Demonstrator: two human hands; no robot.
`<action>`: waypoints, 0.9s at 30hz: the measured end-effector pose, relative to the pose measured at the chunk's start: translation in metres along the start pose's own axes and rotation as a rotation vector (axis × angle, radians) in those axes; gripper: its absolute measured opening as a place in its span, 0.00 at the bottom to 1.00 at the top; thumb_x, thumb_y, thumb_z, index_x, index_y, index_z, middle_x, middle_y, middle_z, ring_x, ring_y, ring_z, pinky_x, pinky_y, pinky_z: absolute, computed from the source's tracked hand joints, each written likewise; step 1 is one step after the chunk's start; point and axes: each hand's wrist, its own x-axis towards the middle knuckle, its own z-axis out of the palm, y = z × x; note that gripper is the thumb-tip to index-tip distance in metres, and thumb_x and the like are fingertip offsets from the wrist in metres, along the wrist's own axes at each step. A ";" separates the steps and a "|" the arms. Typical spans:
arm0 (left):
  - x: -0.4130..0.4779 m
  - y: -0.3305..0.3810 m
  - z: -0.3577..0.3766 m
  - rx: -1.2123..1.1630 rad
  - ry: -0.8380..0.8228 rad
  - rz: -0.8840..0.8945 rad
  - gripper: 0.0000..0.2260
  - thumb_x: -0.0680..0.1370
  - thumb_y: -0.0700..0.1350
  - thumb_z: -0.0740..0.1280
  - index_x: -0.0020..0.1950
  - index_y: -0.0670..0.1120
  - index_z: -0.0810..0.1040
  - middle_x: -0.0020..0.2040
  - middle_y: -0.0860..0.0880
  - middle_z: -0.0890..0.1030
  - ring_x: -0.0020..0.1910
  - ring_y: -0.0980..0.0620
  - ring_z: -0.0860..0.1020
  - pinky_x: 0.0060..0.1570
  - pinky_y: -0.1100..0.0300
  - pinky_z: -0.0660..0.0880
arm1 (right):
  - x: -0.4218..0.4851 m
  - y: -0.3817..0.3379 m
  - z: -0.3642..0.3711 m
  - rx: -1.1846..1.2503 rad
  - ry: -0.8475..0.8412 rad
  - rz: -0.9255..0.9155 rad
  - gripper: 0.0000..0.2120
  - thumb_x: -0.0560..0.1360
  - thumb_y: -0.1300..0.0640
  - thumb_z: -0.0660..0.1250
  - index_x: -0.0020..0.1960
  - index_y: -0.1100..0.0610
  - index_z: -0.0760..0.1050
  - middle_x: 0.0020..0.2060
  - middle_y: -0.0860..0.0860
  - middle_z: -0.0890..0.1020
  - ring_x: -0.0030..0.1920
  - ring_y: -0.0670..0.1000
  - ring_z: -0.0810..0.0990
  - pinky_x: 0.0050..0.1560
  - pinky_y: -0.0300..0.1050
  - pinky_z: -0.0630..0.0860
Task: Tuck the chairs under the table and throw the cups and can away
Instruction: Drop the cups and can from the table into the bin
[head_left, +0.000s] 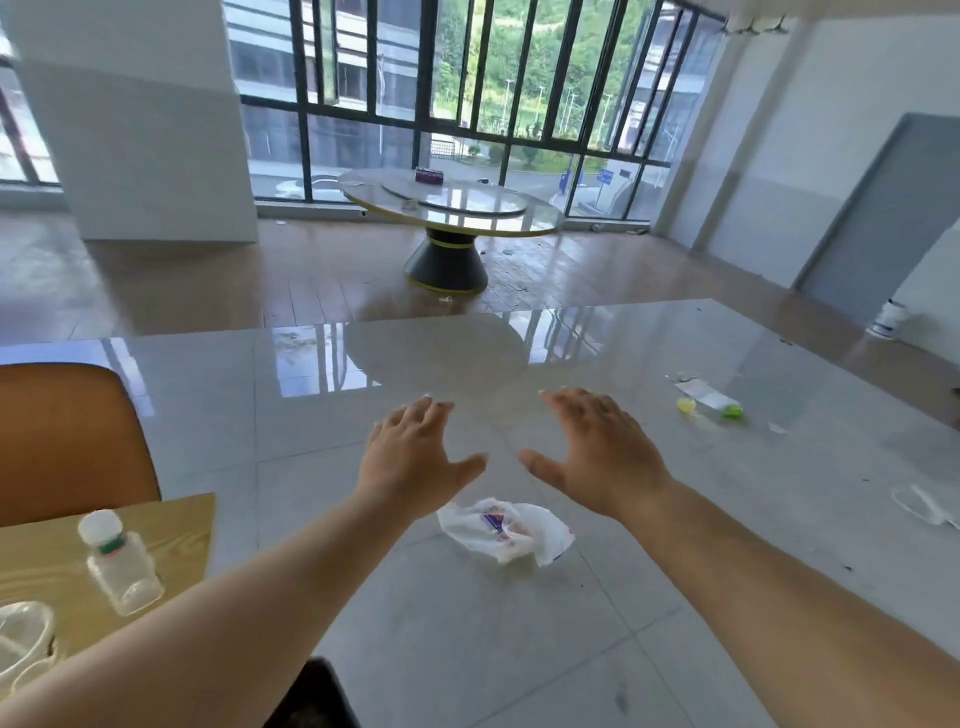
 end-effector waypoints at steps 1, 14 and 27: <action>0.013 -0.006 -0.005 0.019 0.016 -0.005 0.41 0.73 0.73 0.64 0.80 0.54 0.63 0.81 0.50 0.65 0.78 0.45 0.62 0.76 0.44 0.61 | 0.021 -0.003 0.002 0.007 0.000 -0.035 0.45 0.73 0.23 0.52 0.80 0.50 0.60 0.78 0.54 0.67 0.77 0.58 0.64 0.74 0.58 0.64; 0.042 -0.162 -0.019 0.249 0.151 -0.631 0.41 0.74 0.74 0.61 0.81 0.53 0.60 0.82 0.48 0.63 0.79 0.44 0.61 0.77 0.43 0.60 | 0.254 -0.138 0.109 0.189 -0.129 -0.732 0.47 0.70 0.21 0.51 0.80 0.50 0.60 0.76 0.53 0.69 0.76 0.57 0.66 0.74 0.59 0.66; -0.193 -0.204 -0.011 0.257 0.415 -1.470 0.43 0.75 0.77 0.56 0.81 0.52 0.58 0.84 0.46 0.57 0.82 0.45 0.55 0.79 0.44 0.55 | 0.166 -0.371 0.191 0.374 -0.402 -1.541 0.43 0.73 0.26 0.59 0.79 0.51 0.63 0.75 0.52 0.72 0.73 0.58 0.69 0.70 0.55 0.69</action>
